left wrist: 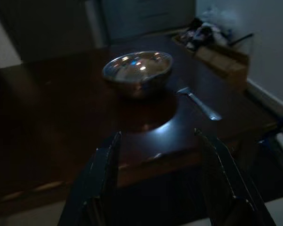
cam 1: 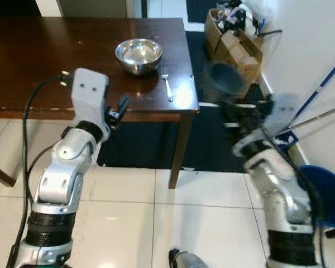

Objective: Setting the table

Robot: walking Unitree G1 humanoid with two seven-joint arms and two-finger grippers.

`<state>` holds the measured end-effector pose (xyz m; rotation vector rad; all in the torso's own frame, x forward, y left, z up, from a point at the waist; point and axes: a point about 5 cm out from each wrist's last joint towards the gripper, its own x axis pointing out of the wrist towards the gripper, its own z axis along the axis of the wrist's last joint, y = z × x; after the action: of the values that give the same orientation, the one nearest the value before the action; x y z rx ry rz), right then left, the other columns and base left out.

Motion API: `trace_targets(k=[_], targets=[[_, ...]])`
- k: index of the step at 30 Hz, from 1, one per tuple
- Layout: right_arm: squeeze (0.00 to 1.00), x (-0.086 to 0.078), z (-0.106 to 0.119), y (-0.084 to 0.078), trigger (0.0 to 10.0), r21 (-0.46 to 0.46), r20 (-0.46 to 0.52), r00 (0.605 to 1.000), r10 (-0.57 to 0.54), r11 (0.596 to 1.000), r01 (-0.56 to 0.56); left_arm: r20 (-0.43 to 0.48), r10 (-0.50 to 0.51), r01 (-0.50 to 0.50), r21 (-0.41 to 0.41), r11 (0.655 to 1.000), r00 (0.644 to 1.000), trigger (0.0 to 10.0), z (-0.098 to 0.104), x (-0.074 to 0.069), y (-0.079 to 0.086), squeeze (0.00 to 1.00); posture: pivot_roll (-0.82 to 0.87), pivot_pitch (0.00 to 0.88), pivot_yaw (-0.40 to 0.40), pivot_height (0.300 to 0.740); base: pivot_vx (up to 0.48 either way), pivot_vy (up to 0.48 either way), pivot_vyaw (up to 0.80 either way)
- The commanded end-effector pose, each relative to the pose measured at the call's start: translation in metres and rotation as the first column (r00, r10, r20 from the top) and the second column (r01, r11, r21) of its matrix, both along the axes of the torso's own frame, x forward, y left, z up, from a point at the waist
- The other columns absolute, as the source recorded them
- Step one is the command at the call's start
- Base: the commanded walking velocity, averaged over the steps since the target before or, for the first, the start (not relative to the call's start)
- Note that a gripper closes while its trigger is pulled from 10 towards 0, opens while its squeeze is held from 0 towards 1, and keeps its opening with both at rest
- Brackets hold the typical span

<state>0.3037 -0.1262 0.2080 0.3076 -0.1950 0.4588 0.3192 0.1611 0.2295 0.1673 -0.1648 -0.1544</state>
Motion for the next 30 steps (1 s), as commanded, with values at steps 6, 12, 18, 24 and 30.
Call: trace_targets(k=[6, 12, 18, 24, 30], targets=[[0.0, -0.003, 0.005, 0.004, 10.0, 0.043, 0.014, 0.999, 0.035, 0.998, -0.036, 0.012, 0.075, -0.075, 0.004, 0.997, 0.997, 10.0, -0.003, 0.003, 0.007, 0.02, -0.07, 0.048, 0.067, 0.74, 0.0, 0.0, 0.0], [0.0, 0.004, 0.008, -0.008, 10.0, -0.005, 0.029, 0.997, -0.074, 0.997, 0.074, 0.037, 0.064, -0.065, 0.011, 0.998, 0.997, 10.0, 0.0, 0.006, 0.005, 0.02, -0.07, 0.045, 0.07, 0.74, 0.397, 0.0, 0.0], [0.0, 0.01, 0.013, -0.025, 10.0, -0.056, 0.072, 0.968, -0.242, 0.968, 0.246, 0.046, 0.02, -0.02, 0.009, 1.0, 0.999, 10.0, 0.003, 0.01, -0.002, 0.02, -0.08, 0.043, 0.079, 0.74, 0.48, 0.0, 0.0], [0.0, 0.01, 0.014, -0.032, 10.0, -0.041, 0.072, 0.957, -0.282, 0.958, 0.285, 0.053, 0.004, -0.005, 0.009, 1.0, 0.999, 10.0, 0.005, 0.012, -0.005, 0.02, -0.09, 0.043, 0.085, 0.74, 0.48, 0.0, -0.8], [0.0, 0.01, 0.011, -0.033, 10.0, -0.057, 0.069, 0.954, -0.293, 0.953, 0.297, 0.054, -0.001, 0.001, 0.01, 1.0, 0.999, 10.0, 0.005, 0.013, -0.006, 0.03, -0.09, 0.045, 0.087, 0.74, 0.48, 0.0, -0.76]])
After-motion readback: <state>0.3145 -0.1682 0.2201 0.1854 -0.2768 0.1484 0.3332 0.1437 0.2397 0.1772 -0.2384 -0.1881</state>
